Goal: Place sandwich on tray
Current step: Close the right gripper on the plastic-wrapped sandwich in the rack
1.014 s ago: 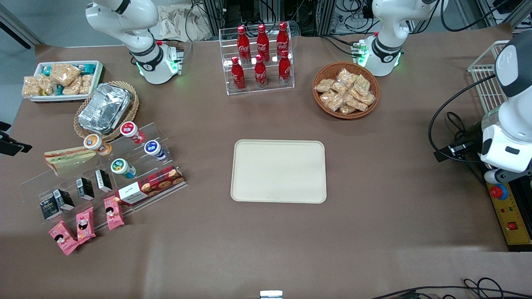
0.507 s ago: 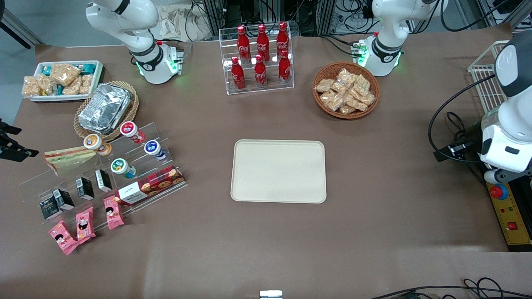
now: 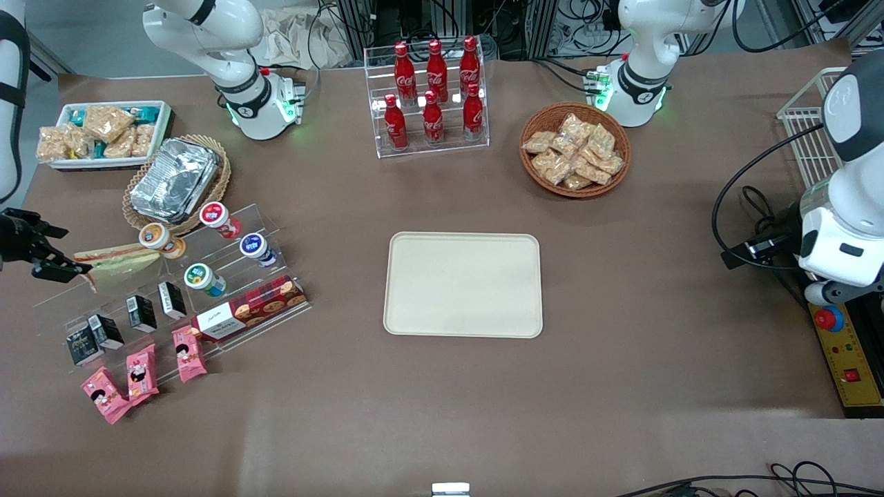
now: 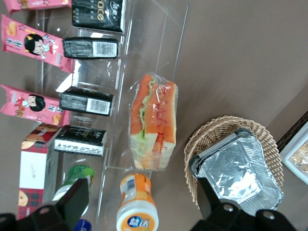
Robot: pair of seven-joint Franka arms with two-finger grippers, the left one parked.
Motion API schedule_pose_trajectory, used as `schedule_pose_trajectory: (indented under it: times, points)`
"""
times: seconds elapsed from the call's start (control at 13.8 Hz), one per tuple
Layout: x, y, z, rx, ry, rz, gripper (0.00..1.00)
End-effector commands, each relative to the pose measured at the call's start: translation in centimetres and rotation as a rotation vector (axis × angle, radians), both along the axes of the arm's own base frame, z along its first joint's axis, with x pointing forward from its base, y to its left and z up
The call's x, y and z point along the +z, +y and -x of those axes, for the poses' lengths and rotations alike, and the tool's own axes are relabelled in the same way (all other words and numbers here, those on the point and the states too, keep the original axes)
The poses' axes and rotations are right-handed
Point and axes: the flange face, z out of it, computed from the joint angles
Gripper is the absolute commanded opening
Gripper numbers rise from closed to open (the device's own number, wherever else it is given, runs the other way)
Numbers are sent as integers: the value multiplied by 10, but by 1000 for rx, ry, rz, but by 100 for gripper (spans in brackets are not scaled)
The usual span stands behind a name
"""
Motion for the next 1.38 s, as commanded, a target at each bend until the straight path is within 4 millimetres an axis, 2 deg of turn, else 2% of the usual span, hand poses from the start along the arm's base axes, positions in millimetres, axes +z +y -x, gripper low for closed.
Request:
schedule_pose_trajectory:
  times: [0.0, 0.58, 0.8, 0.87, 1.09, 1.3]
  points:
    - [-23, -12, 4, -41, -14, -3, 100]
    - [-66, -15, 1, -55, -25, 5, 100]
    - [-75, -27, 2, -75, -26, 11, 97]
    - [-75, -27, 2, -75, -26, 11, 91]
    - [-76, -26, 3, -63, -21, 7, 54]
    - [-73, -27, 2, -54, -27, 6, 36]
